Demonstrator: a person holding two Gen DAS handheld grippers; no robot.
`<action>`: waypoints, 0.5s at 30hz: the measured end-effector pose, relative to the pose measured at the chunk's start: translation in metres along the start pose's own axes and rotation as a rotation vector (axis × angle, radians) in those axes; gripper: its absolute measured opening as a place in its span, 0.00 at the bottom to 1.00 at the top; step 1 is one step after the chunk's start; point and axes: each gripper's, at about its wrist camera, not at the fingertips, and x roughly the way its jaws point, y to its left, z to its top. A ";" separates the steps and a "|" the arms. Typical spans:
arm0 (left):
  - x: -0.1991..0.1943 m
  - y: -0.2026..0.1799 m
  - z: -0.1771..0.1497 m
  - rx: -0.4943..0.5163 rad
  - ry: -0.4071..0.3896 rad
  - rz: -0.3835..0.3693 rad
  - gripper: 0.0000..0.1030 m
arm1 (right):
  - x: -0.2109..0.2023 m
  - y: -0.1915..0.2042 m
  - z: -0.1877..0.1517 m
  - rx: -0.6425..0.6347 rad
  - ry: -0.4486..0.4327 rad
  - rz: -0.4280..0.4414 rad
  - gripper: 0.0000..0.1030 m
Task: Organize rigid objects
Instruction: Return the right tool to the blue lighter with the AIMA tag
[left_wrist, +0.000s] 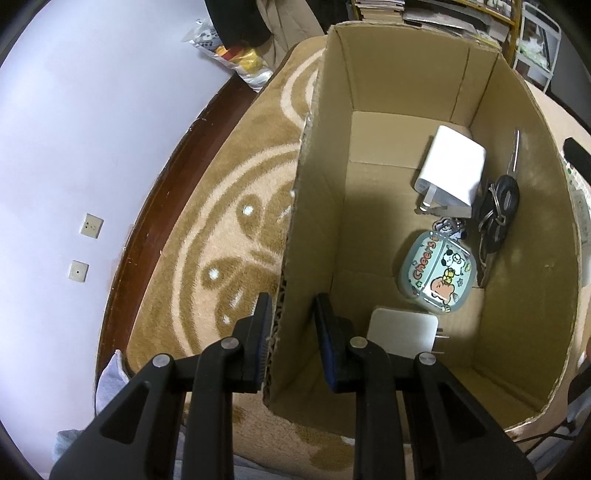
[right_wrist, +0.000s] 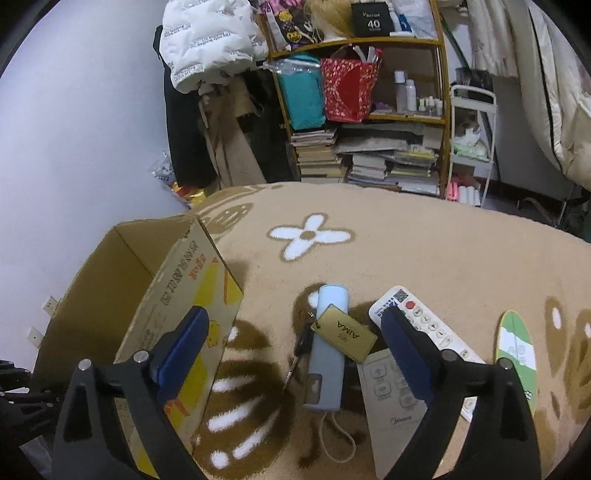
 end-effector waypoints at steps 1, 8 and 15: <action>0.000 0.001 0.000 -0.004 0.000 -0.003 0.22 | 0.003 0.000 0.001 -0.007 0.003 -0.001 0.95; 0.002 0.002 0.000 0.000 -0.001 0.002 0.22 | 0.031 -0.003 -0.002 -0.039 0.031 -0.055 0.69; 0.003 0.003 0.000 -0.010 0.001 0.001 0.22 | 0.045 -0.005 -0.005 -0.067 0.051 -0.055 0.45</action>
